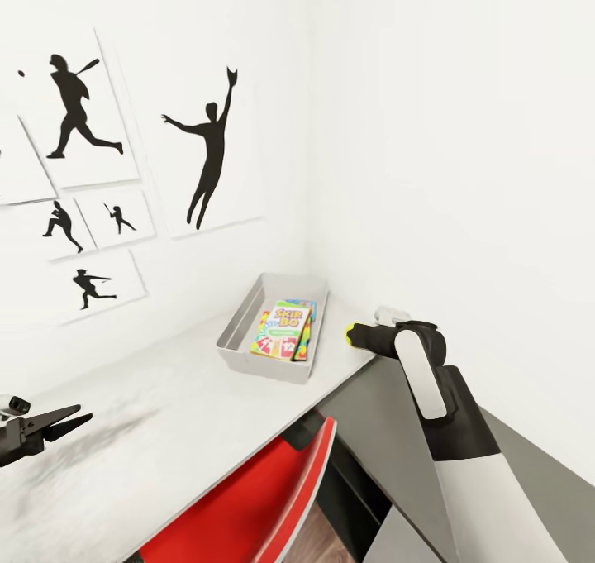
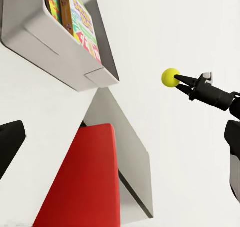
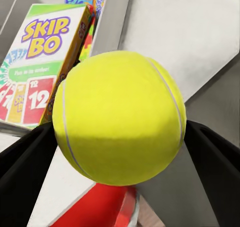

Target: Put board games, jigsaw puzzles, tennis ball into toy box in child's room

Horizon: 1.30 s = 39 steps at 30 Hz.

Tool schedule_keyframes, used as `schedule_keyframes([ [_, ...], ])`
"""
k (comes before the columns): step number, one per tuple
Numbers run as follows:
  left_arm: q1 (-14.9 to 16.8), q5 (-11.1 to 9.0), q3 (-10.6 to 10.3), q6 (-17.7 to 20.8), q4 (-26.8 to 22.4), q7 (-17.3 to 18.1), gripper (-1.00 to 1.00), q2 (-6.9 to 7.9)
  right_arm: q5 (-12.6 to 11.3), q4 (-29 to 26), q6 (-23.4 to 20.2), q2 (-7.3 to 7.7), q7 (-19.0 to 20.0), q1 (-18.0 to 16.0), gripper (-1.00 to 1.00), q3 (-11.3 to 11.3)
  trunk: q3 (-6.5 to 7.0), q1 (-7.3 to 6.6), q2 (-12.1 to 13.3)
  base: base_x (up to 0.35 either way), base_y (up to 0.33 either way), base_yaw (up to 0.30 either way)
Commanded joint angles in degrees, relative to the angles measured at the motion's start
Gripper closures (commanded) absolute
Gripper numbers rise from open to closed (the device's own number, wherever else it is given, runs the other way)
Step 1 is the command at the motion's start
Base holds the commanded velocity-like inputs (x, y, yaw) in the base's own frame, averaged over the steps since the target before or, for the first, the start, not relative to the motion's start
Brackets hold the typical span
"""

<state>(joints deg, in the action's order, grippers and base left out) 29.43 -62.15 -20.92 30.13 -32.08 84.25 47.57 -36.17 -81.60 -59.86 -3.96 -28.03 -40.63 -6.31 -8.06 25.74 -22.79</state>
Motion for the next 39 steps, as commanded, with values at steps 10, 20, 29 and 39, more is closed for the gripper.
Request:
schedule_keyframes([
  [10,0.10,-0.50,-0.44,0.20,0.08,0.55,-1.00,0.34,-0.57,-0.05,-0.14,0.16,-0.63,-0.06,1.00,-0.02,0.79,0.04,-0.13,0.000,0.000,0.158],
  [20,0.10,-0.51,-0.44,0.11,0.08,1.53,-1.00,0.50,-0.61,-0.05,-0.14,0.21,-0.63,-0.06,1.00,0.06,1.69,0.04,-0.13,0.031,0.098,0.161],
  [29,0.10,-0.51,-0.44,0.03,0.09,1.69,-1.00,0.51,-2.24,-0.05,-0.14,0.34,-0.63,-0.06,1.00,0.13,2.24,0.04,-0.13,0.106,0.053,0.130],
  [39,0.10,-0.51,-0.44,0.02,0.08,1.70,-1.00,0.51,-5.51,0.00,-0.14,0.44,-0.71,-0.06,1.00,0.15,2.29,0.04,-0.13,0.071,0.020,0.012],
])
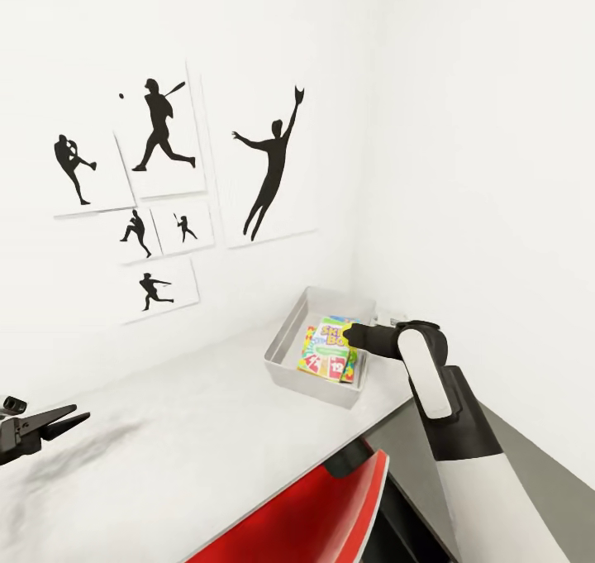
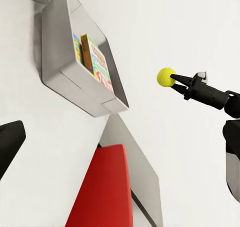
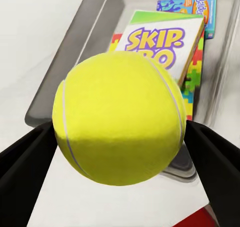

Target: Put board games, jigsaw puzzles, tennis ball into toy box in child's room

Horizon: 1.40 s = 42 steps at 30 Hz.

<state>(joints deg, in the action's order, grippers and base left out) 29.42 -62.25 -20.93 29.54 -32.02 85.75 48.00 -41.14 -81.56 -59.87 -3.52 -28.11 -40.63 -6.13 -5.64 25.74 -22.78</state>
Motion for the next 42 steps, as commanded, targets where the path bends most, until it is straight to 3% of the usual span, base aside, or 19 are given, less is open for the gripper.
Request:
schedule_keyframes([
  [1,0.11,-0.42,-0.43,0.60,0.05,0.21,-1.00,0.07,-0.58,-0.03,-0.13,0.00,-0.63,-0.07,1.00,-0.02,-0.13,0.05,-0.14,0.052,-0.017,0.001],
  [39,0.11,-0.51,-0.37,0.60,0.03,0.20,-1.00,0.07,-0.45,0.27,-0.13,-0.01,-0.75,-0.05,1.00,-0.15,-1.09,0.05,-0.14,0.028,-0.019,-0.002],
  [42,0.02,-0.42,-0.35,-0.31,0.23,0.21,-1.00,-0.36,-0.35,-0.68,-0.13,-0.99,-1.69,-1.03,1.00,-1.13,-1.09,0.05,-0.14,0.000,0.000,0.000],
])
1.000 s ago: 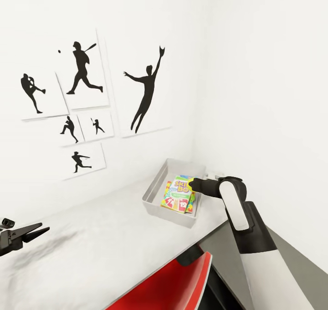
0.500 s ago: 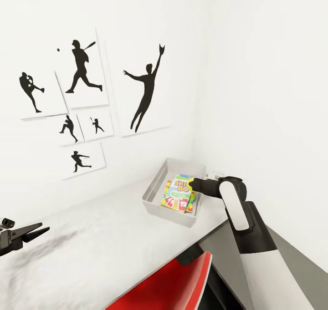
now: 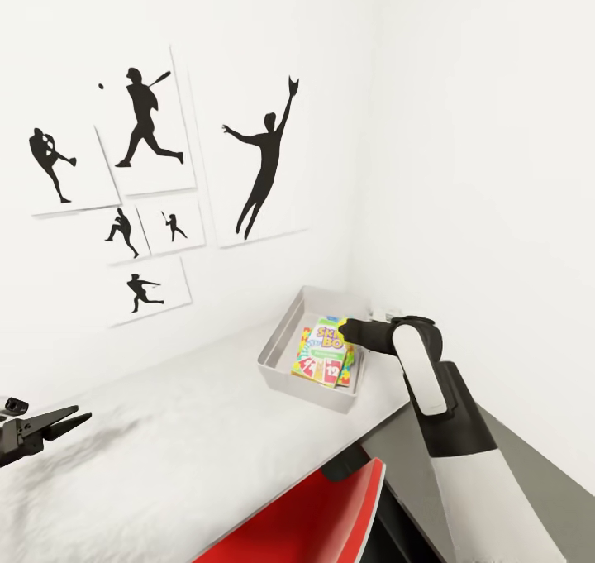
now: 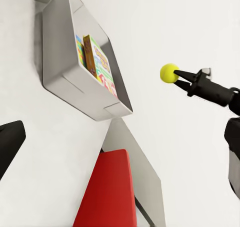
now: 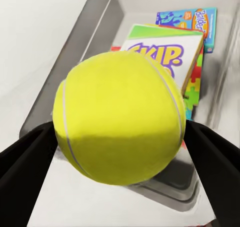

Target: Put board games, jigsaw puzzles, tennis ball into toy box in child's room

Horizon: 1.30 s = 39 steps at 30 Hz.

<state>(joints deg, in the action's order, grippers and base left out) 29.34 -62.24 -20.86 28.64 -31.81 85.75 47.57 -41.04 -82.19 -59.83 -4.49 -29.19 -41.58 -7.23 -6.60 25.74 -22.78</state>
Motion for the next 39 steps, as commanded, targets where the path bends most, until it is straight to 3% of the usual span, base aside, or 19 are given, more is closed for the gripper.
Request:
schedule_keyframes([
  [1,0.10,-0.42,-0.43,0.59,0.02,0.20,-1.00,0.08,-0.44,-0.05,-0.17,-0.34,-0.93,-0.40,1.00,-0.19,-0.14,0.04,-0.14,0.000,0.000,0.000],
  [6,0.10,-0.42,-0.49,0.63,0.08,0.18,-1.00,0.21,-0.39,0.81,-0.17,-1.93,-2.52,-0.73,1.00,0.15,-0.14,0.04,-0.14,0.000,0.000,0.000],
  [39,0.10,-0.42,-0.50,0.63,0.09,0.18,-1.00,0.25,-0.38,10.63,-0.17,-1.94,-3.15,-0.77,1.00,0.55,-0.14,0.04,-0.14,0.000,0.000,0.000],
])
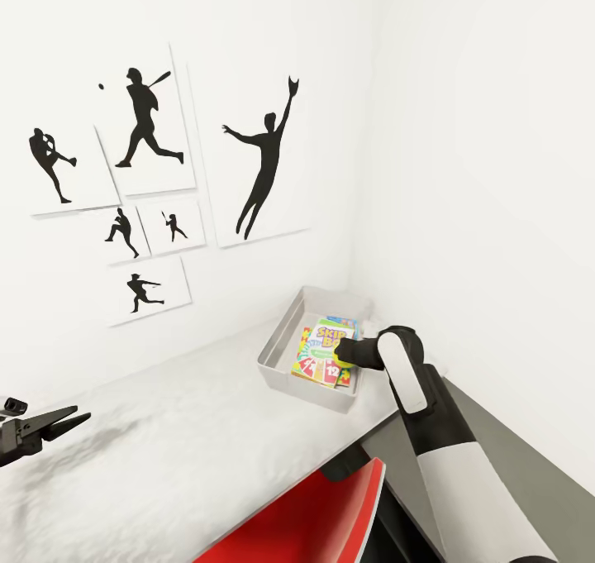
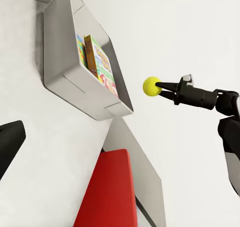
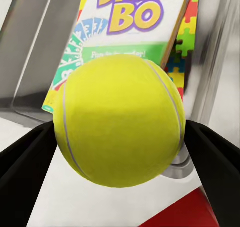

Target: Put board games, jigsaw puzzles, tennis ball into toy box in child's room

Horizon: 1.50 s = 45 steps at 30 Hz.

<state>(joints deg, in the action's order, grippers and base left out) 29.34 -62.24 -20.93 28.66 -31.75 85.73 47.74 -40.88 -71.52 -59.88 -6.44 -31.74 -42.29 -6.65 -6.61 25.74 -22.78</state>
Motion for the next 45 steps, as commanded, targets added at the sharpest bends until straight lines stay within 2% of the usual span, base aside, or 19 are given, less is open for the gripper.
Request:
schedule_keyframes([
  [1,0.11,-0.42,-0.43,0.60,0.03,0.20,-1.00,0.08,-0.55,-0.03,-0.12,0.00,-0.60,-0.07,1.00,-0.03,-0.13,0.04,-0.14,0.000,0.000,0.000],
  [32,0.11,-0.42,-0.43,0.60,0.03,0.14,-1.00,0.07,-0.66,0.09,-0.12,-0.02,-0.60,-0.31,1.00,0.04,0.20,0.04,-0.14,0.000,0.000,0.000],
  [45,0.11,-0.42,-0.43,0.60,0.03,0.16,-1.00,0.15,-0.64,6.02,-0.12,0.10,-0.67,-1.99,1.00,0.31,0.07,0.04,-0.14,0.000,0.000,0.000],
])
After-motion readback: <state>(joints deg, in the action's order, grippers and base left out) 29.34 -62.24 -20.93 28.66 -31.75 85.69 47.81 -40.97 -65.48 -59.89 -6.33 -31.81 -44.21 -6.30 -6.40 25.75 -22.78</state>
